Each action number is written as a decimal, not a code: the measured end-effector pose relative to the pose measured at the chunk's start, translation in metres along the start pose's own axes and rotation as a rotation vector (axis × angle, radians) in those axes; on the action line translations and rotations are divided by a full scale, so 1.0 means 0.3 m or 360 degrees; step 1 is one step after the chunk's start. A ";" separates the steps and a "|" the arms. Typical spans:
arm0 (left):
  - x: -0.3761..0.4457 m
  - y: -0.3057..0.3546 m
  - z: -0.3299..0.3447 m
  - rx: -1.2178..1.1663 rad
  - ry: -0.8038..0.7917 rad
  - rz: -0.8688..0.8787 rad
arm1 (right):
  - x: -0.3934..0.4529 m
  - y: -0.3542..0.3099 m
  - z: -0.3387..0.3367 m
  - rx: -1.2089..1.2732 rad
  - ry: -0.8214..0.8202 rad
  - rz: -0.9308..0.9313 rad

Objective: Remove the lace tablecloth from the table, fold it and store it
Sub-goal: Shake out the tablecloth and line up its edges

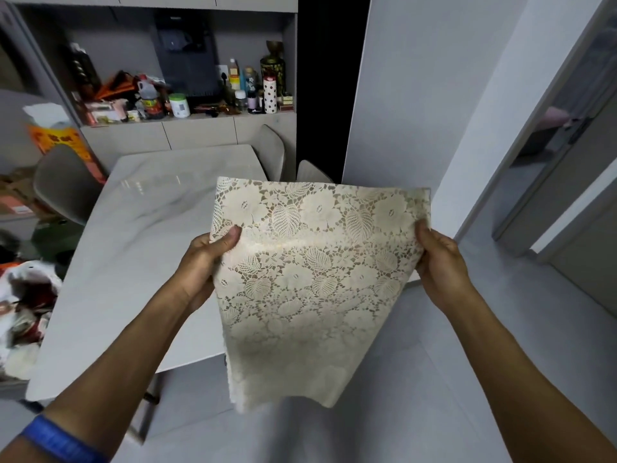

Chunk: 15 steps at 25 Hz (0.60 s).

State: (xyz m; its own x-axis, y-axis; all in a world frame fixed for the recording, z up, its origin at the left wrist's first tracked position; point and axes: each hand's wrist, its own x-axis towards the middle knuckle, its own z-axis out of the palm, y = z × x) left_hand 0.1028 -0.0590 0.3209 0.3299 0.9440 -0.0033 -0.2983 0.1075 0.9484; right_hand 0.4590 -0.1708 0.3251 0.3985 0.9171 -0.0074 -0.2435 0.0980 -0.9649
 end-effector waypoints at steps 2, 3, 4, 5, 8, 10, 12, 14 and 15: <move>0.010 0.013 -0.001 0.0041 0.0039 -0.0036 | -0.006 -0.012 0.008 0.0142 -0.0135 0.0043; 0.018 0.019 -0.004 0.0057 0.0048 -0.0018 | -0.023 0.009 0.010 0.0137 -0.0209 0.0080; 0.024 0.027 -0.005 0.0064 0.0049 0.0004 | -0.046 0.042 0.008 0.0071 -0.0236 0.0121; 0.025 0.035 -0.006 0.0071 0.0040 0.0028 | -0.069 0.076 0.003 -0.0004 -0.0211 0.0156; 0.003 -0.008 -0.045 0.0268 -0.0023 0.0040 | -0.102 0.136 -0.009 0.0001 -0.0054 0.0196; -0.055 -0.108 -0.080 0.0499 -0.0024 -0.0049 | -0.099 0.123 0.000 0.0048 -0.0040 0.0148; -0.091 -0.167 -0.078 0.0442 0.0051 -0.0090 | -0.081 0.102 0.004 0.0037 -0.0018 0.0095; -0.069 -0.172 -0.073 0.0308 0.0198 -0.0065 | -0.071 0.097 -0.001 -0.0006 -0.0034 0.0174; -0.058 -0.159 -0.074 0.0222 0.0236 -0.0055 | -0.072 0.107 -0.006 -0.0057 -0.0058 0.0237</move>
State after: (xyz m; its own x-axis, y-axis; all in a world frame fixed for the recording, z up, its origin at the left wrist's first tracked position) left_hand 0.0915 -0.0737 0.2686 0.1990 0.9772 -0.0736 -0.1589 0.1063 0.9816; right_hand 0.4441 -0.1882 0.2937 0.3281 0.9339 -0.1420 -0.2652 -0.0532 -0.9627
